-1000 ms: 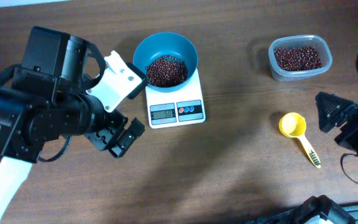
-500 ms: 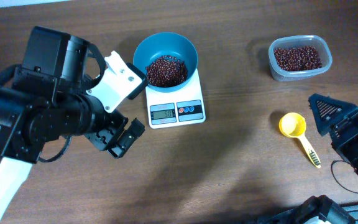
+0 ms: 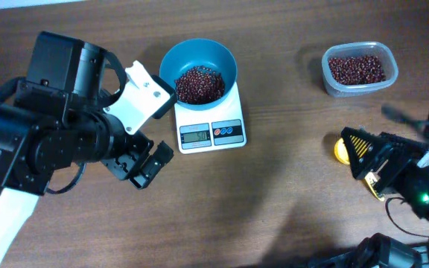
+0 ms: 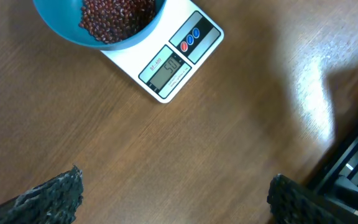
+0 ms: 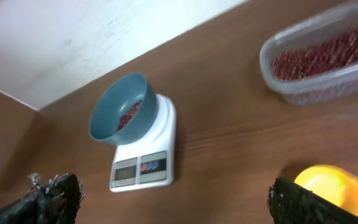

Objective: Scoop item into bowl and weigh 50g on scale

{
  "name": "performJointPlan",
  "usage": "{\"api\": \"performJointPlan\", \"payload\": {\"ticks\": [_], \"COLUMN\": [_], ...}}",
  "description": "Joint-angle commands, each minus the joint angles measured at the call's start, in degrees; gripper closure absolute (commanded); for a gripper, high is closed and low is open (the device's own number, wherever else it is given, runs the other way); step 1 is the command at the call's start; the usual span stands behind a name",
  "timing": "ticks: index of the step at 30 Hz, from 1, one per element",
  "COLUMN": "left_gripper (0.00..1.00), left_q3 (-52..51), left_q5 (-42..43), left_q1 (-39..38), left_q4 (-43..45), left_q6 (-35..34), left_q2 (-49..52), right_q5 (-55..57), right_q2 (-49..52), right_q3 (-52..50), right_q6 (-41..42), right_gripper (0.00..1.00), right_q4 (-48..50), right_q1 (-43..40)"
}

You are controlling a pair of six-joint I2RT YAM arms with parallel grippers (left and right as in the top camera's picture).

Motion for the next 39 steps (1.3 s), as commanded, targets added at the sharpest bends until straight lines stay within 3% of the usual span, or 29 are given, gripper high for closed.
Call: {"api": "performJointPlan", "payload": {"ticks": [1,9,15,23,27,39], "left_gripper": [0.01,0.01,0.01,0.01,0.01,0.01], "left_q3": [0.61,0.61,0.61,0.61,0.61,0.61], "left_q5": [0.83,0.83,0.83,0.83,0.83,0.83], "left_q1": [0.04,0.04,0.04,0.04,0.04,0.04], "left_q4": [0.11,0.11,0.11,0.11,0.11,0.11], "left_q6": [-0.74,-0.74,-0.74,-0.74,-0.74,-0.74], "left_q2": [-0.28,-0.28,-0.28,-0.28,-0.28,-0.28], "right_q5": [6.21,10.03,14.78,23.47,24.02,24.02], "right_q2": [-5.68,-11.26,-19.21,-19.17,-19.17,-19.17], "right_q3": [-3.26,-18.32,-20.28,-21.2,-22.91,-23.65], "right_q6": [-1.33,-6.91,-6.91,-7.15,-12.9,-12.9], "right_gripper": [0.01,0.01,0.01,0.01,0.01,0.01], "right_q4": [1.46,24.52,23.67,25.11,27.34,27.1], "right_q1": [3.56,16.94,19.12,25.14,28.52,28.81]}}
